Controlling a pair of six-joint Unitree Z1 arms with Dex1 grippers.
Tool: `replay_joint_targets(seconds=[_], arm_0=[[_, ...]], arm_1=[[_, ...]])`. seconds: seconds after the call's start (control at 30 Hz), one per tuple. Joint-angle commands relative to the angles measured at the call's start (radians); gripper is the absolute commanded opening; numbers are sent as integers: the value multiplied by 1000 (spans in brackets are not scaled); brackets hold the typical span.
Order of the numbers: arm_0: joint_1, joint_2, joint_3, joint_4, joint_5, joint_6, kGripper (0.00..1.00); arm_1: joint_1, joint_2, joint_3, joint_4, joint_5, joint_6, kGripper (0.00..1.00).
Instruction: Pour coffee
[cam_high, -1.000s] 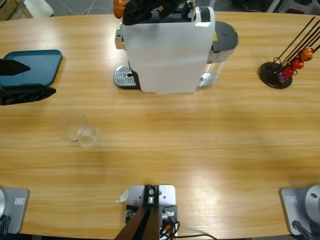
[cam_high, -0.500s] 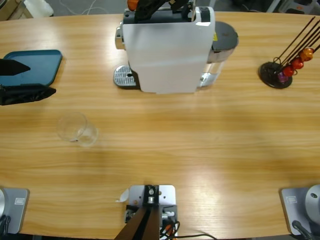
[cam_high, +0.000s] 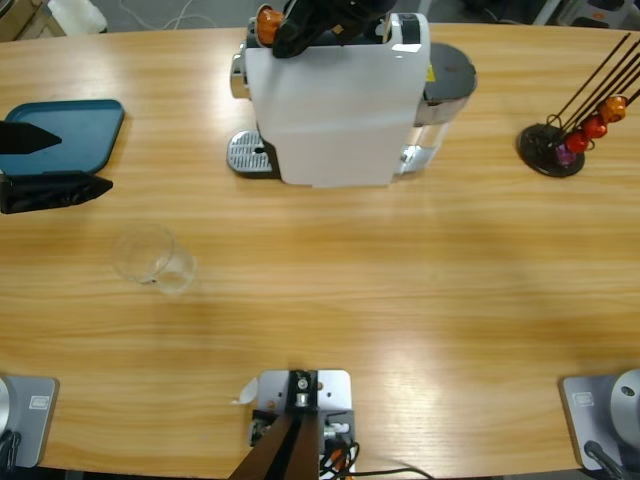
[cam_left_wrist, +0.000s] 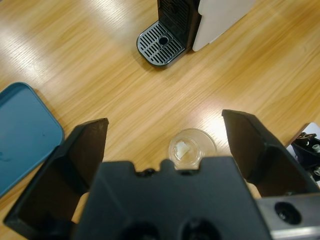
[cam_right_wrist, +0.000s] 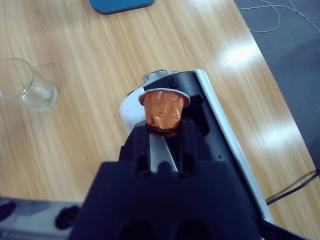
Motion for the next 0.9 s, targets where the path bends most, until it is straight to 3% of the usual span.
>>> replay_joint_targets(seconds=[0.03, 0.37, 0.4, 0.53, 0.63, 0.8, 0.87, 0.9], arm_0=[[9, 2, 44, 8, 2, 7, 995], [9, 2, 43, 7, 2, 6, 996], [9, 2, 43, 7, 2, 6, 995], [9, 5, 42, 4, 2, 6, 996], [9, 7, 41, -1, 1, 6, 996], [9, 12, 38, -6, 1, 6, 995], [9, 11, 38, -6, 1, 6, 993], [9, 11, 36, -8, 1, 6, 995]], arm_1=[[-20, 61, 26, 10, -36, -10, 121], [-33, 57, 32, 11, -45, -12, 130], [-33, 56, 33, 12, -48, -12, 175], [-33, 47, 42, 23, -79, -10, 640], [-33, 34, 49, 23, -102, -9, 831], [-33, 10, 53, 23, -106, -9, 865], [-26, -10, 50, 23, -100, -6, 846], [-11, -25, 41, 23, -89, -2, 783]])
